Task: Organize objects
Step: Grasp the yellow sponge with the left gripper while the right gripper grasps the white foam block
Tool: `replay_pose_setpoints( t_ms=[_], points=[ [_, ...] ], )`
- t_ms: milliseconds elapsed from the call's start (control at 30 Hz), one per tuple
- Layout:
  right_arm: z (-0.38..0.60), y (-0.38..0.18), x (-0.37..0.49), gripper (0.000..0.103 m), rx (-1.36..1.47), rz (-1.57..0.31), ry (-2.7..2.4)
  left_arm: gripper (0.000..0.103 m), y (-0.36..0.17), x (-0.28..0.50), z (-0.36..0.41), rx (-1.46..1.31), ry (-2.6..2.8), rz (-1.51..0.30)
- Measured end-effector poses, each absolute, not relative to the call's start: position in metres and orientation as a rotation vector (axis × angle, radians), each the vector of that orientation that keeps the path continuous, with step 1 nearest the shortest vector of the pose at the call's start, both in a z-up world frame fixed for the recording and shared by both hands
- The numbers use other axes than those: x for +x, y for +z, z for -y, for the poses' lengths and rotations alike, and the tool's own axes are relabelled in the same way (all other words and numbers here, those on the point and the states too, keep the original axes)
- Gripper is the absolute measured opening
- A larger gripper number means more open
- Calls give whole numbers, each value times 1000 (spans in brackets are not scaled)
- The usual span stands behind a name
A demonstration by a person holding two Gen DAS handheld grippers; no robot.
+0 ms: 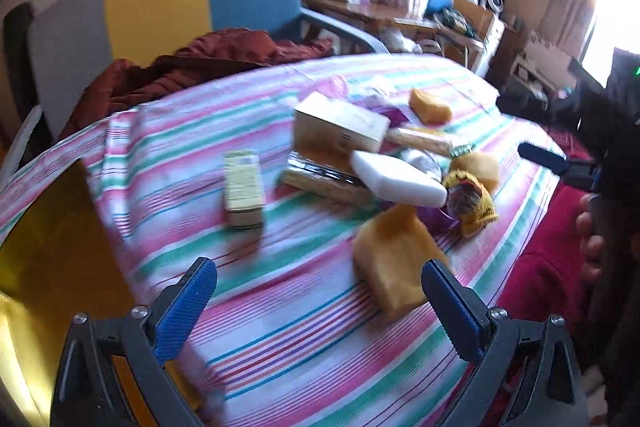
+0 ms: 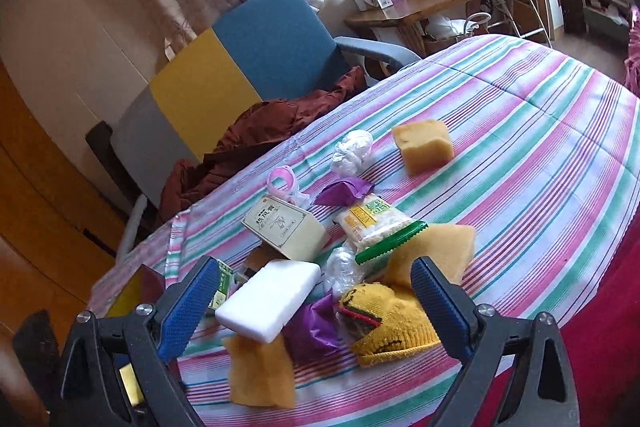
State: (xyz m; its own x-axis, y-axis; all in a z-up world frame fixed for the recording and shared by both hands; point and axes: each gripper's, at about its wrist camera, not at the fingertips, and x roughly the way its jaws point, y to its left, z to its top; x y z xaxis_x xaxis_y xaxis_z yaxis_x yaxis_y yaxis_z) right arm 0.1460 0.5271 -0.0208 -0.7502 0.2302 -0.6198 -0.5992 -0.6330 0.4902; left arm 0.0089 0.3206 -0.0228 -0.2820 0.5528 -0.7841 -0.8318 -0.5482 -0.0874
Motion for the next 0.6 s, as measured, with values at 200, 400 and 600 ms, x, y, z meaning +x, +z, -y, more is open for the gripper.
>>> replay_pose_setpoints(
  t_ms=[200,400,600],
  points=[
    [-532,-23,150,98,-681,-1023,2363,103,-43,18,-358,-1086,1828,-406],
    [-532,-24,147,98,-697,-1019,2362,103,-67,11,-373,-1193,1831,-382],
    [-532,-26,144,98,-721,-1012,2352,62,-76,16,-362,-1202,1727,-308]
  ],
)
